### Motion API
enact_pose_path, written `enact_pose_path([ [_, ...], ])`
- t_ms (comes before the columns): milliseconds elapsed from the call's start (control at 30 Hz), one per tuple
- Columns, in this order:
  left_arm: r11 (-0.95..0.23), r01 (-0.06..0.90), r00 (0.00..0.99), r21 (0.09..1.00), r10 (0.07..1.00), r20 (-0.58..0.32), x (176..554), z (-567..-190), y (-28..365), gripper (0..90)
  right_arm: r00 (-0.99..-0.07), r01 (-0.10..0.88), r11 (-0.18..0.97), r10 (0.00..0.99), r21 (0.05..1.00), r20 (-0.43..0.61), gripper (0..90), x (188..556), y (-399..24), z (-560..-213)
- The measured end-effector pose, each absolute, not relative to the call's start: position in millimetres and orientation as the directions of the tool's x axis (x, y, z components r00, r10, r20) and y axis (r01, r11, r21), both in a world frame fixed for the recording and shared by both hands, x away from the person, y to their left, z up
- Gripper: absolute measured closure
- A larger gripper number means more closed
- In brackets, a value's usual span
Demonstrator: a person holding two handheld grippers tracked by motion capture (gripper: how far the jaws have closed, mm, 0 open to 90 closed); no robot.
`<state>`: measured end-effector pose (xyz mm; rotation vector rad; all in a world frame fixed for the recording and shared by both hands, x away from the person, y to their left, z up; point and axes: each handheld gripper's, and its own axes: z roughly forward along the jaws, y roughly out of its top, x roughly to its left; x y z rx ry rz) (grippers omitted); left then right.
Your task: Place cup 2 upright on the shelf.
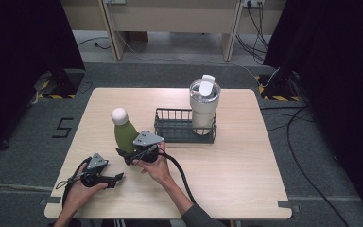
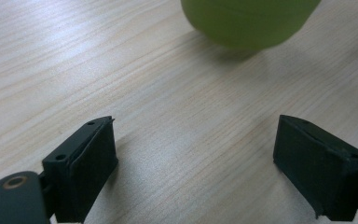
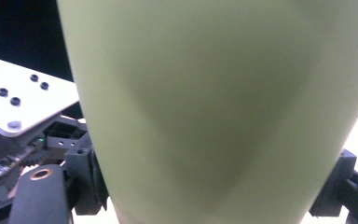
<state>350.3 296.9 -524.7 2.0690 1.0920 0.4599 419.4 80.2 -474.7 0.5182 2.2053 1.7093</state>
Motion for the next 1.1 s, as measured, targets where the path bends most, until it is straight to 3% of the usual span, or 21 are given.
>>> enact_pose_path([
  [1100, -0.365, 0.553, 0.574, 0.749, 0.819, -0.025, 350.4, -524.8, 297.0, 12.3, -0.833, 0.111, 0.173, 0.553, 0.979, -0.003, 20.7, 429.9, 33.0, -437.1],
])
